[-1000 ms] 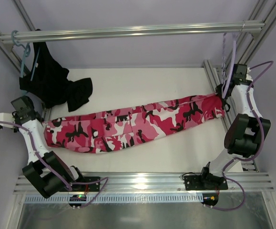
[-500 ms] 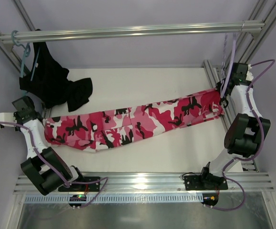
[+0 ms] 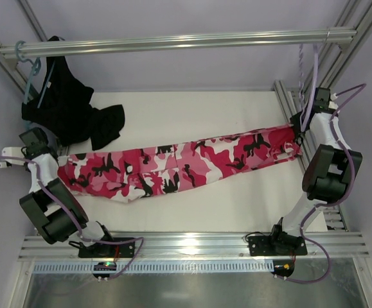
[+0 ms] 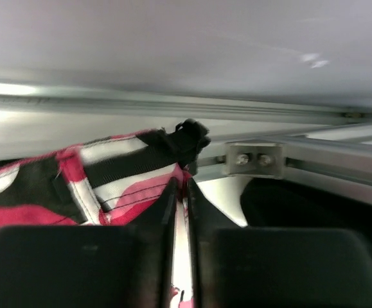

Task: Place the trousers on the hanger
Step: Fold the trousers

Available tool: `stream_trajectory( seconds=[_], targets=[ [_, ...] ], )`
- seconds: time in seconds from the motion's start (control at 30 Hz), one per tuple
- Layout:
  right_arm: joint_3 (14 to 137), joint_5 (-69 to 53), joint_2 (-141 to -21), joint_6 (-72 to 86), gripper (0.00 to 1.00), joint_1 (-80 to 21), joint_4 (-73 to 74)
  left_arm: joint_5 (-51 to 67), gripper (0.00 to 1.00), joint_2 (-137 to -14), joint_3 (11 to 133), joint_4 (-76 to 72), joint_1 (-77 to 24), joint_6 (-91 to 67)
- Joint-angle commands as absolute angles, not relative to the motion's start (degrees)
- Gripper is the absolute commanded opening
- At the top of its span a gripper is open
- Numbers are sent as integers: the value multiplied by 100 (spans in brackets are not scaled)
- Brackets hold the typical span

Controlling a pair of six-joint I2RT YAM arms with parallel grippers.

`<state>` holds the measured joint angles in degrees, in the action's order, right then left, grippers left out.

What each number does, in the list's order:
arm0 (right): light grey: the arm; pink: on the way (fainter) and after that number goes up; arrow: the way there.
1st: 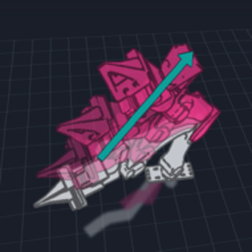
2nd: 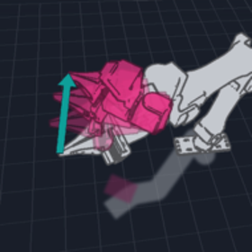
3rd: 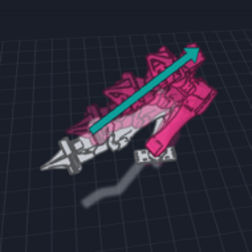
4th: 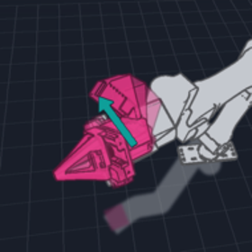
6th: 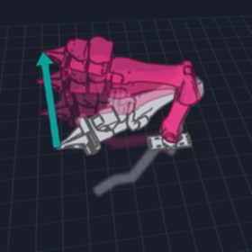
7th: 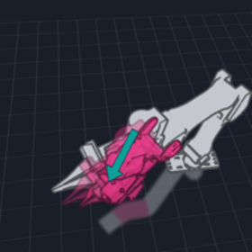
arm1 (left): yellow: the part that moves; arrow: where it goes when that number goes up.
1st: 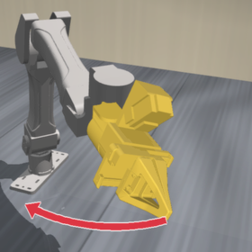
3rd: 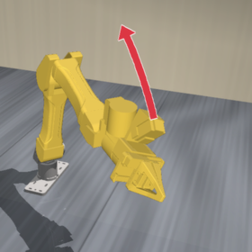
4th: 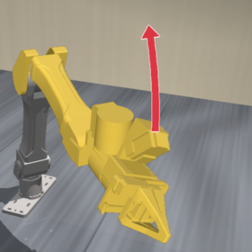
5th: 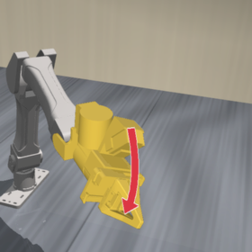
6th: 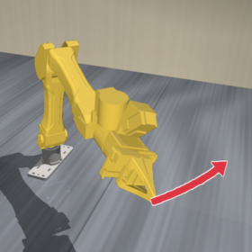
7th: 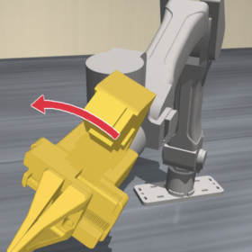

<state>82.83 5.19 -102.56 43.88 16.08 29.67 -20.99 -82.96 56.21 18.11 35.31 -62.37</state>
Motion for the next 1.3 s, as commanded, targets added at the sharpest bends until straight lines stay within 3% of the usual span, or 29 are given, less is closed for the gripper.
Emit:
stream_trajectory(
  seconds=[0.0, 0.03, 0.07, 0.17, 0.27, 0.43, 0.73, 0.8, 0.87, 1.17, 1.27],
  targets=[
    [8552, 589, -10257, 4078, 35, 1477, 2566, -2163, 14, -8157, 5660, 766, 3595, -5994],
    [8560, 571, -10239, 4035, 39, 1485, 2610, -2101, 23, -8148, 5660, 747, 3603, -5994],
    [8595, 563, -10178, 4017, 44, 1485, 2654, -1935, 40, -8130, 5660, 747, 3595, -5968],
    [8552, 615, -9968, 3920, 51, 1485, 2856, -1758, 63, -7998, 5678, 931, 3542, -5959],
    [8534, 852, -9774, 3885, 55, 1512, 3268, -1828, 72, -7937, 5993, 1650, 3446, -5854],
    [8333, 1124, -9308, 4042, 57, 1565, 4077, -2267, 76, -7805, 6372, 2784, 3059, -5432],
    [6997, 1477, -8079, 3982, 57, 1591, 4614, -2215, 76, -7120, 5617, 3401, 2048, -5211],
    [6690, 1381, -7885, 3920, 57, 1608, 4667, -2162, 79, -6927, 5520, 3358, 1882, -5212],
    [6339, 1284, -7552, 3788, 57, 1600, 4658, -2075, 90, -6847, 5607, 3628, 1820, -5194],
    [5458, 677, -6733, 3507, 56, 1600, 4395, -1644, 90, -5960, 5361, 4042, 1433, -5423],
    [5170, 493, -6505, 3489, 55, 1600, 4307, -1503, 88, -5845, 5317, 4017, 889, -5239]
  ],
)
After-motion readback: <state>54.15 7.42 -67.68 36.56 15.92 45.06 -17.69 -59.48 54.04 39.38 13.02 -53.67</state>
